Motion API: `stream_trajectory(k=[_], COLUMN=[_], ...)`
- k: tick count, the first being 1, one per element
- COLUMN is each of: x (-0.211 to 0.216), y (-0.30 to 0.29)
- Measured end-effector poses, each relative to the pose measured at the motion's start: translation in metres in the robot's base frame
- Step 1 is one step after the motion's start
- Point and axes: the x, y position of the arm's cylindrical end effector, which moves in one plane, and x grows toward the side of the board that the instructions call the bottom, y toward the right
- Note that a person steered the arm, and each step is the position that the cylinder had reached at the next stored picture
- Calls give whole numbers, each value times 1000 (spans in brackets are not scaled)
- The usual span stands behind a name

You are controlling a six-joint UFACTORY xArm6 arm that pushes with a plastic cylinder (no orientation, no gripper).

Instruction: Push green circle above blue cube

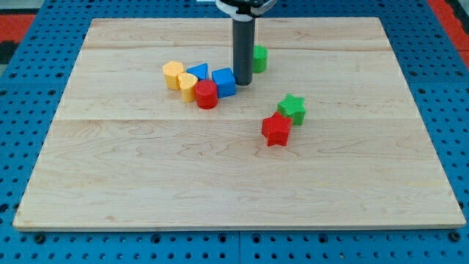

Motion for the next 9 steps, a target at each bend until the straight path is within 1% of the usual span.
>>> stream_trajectory(k=[2,4,5,6,7,8,9], x=[-7,-87,-90,-52,-37,-77,-90], y=[40,86,74,71,43,43,37])
